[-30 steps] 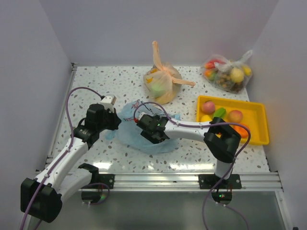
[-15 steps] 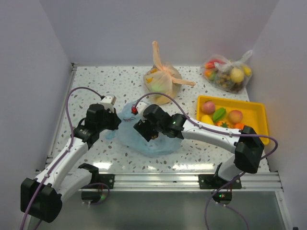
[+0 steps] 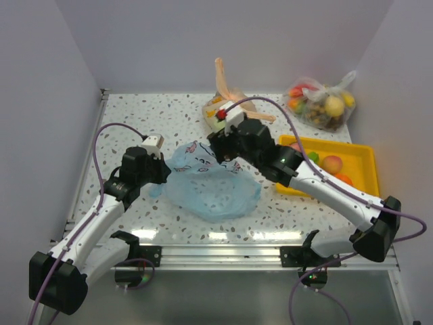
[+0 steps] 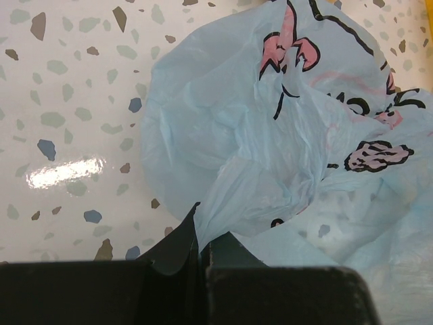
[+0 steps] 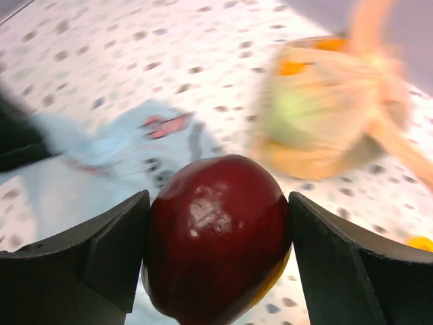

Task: Untie the knot of the plastic bag and take out the fruit

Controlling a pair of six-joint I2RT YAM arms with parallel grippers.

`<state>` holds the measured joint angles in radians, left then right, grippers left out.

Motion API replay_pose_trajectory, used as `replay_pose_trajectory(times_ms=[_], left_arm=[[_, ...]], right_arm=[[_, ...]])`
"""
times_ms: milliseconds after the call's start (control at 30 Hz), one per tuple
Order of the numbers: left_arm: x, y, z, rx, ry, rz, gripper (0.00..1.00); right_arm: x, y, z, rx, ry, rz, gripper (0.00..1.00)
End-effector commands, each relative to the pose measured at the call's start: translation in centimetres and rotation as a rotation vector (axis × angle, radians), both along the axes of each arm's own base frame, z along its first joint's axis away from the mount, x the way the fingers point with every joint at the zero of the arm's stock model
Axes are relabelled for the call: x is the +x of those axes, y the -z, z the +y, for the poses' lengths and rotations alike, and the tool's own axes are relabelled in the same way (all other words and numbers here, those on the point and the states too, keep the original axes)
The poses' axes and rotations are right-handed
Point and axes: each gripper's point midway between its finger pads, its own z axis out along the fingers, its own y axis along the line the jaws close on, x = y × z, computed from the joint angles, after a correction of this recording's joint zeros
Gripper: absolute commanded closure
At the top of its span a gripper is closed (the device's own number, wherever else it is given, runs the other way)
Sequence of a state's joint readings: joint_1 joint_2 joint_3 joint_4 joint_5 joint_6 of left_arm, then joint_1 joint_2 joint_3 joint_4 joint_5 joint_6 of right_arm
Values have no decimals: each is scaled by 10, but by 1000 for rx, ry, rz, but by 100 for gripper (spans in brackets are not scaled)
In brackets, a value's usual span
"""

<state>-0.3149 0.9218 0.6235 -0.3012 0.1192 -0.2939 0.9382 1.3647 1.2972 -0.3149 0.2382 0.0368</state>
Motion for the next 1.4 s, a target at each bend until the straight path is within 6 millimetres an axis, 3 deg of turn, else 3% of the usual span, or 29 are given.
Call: replay_pose_trajectory(times_ms=[0, 67, 100, 167, 200, 267, 300, 367, 400, 467, 500, 667, 900, 1033, 1167, 1233, 1300, 1367], left_arm=[[5, -10, 1, 3, 2, -50, 100], [5, -10, 2, 3, 0, -51, 100], [5, -10, 2, 3, -1, -53, 100], [5, -10, 2, 2, -2, -52, 100], [5, -11, 2, 2, 0, -54, 100], [5, -11, 2, 1, 2, -54, 100], [5, -12, 1, 1, 5, -56, 100], [5, -11, 2, 1, 4, -56, 100], [5, -12, 2, 0, 4, -57, 100], [5, -13, 2, 0, 2, -62, 100], [4, -12, 1, 0, 3, -58, 100], [5, -14, 0, -4, 12, -62, 100], [4, -19, 0, -9, 13, -80, 100], [3, -21, -2, -16, 23, -88, 100], [2, -22, -2, -19, 26, -87, 100], [3, -24, -1, -17, 20, -96, 100], [3, -25, 0, -17, 14, -102, 100], [2, -27, 1, -16, 12, -110, 100]], right_arm=[[50, -50, -95, 73, 341, -110, 100], [62, -43, -138, 71, 492, -106, 100], [71, -48, -175, 93, 596, -116, 100], [76, -36, -211, 132, 715, -82, 100], [80, -30, -244, 145, 808, -75, 100], [82, -21, -271, 192, 906, -46, 100], [84, -14, -299, 205, 994, -38, 100], [84, 4, -325, 257, 1098, 1, 100], [82, 10, -352, 278, 1183, 6, 100], [80, 30, -376, 323, 1282, 39, 99], [77, 36, -400, 336, 1355, 41, 98], [66, 82, -444, 304, 1582, 92, 95], [43, 129, -511, 256, 1879, 131, 90], [48, 141, -527, 235, 1912, 172, 86], [50, 149, -529, 208, 1913, 224, 41], [54, 151, -525, 225, 1886, 253, 14], [59, 147, -518, 261, 1848, 272, 3], [64, 134, -513, 301, 1800, 255, 1]])
